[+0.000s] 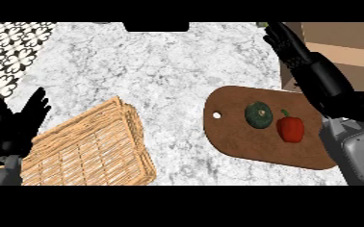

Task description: Pick the bell pepper from the cutting board and place it in the cardboard box

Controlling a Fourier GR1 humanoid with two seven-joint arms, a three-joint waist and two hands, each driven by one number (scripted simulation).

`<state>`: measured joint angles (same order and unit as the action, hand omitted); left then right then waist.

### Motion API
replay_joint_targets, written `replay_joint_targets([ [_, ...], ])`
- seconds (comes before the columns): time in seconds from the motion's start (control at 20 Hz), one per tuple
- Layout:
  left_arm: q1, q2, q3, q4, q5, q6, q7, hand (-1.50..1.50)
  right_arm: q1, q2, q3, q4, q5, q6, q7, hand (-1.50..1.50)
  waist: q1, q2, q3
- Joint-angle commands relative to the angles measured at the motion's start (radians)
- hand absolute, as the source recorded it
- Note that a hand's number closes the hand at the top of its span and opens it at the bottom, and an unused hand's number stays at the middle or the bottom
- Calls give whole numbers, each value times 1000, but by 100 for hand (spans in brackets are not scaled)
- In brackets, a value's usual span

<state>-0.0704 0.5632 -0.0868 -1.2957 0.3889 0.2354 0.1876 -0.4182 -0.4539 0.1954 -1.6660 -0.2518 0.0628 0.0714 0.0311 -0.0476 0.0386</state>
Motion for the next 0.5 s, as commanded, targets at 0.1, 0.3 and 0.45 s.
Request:
replay_joint_targets([
  [0.1,-37,50,-25,-146,-74,-59,-144,0,11,-117,-190,-60,-2,-55,1,-150,-71,28,-38],
  [0.3,-120,65,-95,-242,-128,-121,-212,0,88,-361,-231,26,197,-34,72,-150,-167,28,-44],
  [0.45,-98,26,-153,-285,-162,-139,-267,0,226,-372,-381,13,131,-47,-18,-150,-106,37,-37],
])
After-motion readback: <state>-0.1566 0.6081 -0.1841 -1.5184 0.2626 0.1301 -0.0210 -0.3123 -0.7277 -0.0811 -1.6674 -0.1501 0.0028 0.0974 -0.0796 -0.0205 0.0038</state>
